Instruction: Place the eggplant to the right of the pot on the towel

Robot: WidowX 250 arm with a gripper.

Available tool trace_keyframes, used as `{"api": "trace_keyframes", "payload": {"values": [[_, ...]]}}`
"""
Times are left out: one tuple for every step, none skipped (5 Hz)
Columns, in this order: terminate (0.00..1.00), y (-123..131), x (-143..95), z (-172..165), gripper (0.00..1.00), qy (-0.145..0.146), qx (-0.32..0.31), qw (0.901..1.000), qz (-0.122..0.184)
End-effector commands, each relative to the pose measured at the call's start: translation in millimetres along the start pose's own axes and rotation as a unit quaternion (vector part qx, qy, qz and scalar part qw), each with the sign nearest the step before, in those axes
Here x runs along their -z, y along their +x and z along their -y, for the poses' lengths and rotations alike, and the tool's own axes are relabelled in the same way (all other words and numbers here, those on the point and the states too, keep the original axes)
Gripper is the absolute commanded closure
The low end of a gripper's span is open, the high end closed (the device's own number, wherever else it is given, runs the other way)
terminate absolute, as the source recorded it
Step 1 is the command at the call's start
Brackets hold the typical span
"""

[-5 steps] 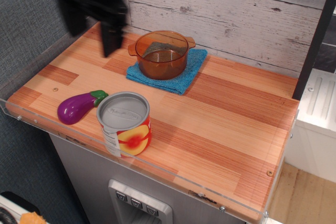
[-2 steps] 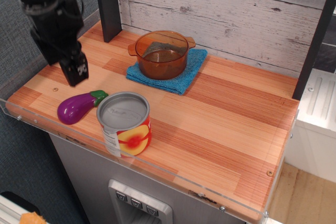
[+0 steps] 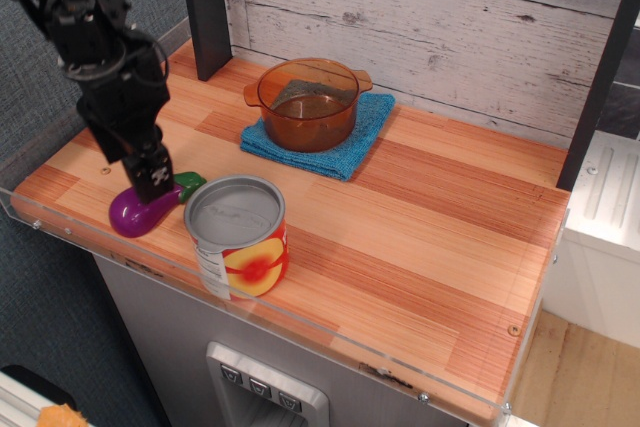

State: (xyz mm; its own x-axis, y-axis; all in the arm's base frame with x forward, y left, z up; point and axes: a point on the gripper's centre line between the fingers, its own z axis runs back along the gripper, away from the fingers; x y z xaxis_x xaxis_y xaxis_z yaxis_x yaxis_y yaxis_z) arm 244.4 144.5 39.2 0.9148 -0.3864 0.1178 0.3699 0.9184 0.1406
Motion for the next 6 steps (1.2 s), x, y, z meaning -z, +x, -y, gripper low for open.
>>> {"api": "trace_keyframes", "payload": {"values": [[0.00,1,18,0,0.00,-0.009,-0.003,0.9999,-0.012],[0.00,1,27,2,0.00,-0.008,0.000,0.9998,-0.018],[0.00,2,30,2,0.00,-0.013,-0.012,0.9996,-0.022],[0.00,2,30,1,1.00,-0.015,-0.019,0.9995,-0.019],[0.00,1,18,-4,1.00,0.009,-0.028,0.9994,-0.019],[0.00,5,-13,-13,1.00,0.022,-0.041,0.9989,-0.006]]}}
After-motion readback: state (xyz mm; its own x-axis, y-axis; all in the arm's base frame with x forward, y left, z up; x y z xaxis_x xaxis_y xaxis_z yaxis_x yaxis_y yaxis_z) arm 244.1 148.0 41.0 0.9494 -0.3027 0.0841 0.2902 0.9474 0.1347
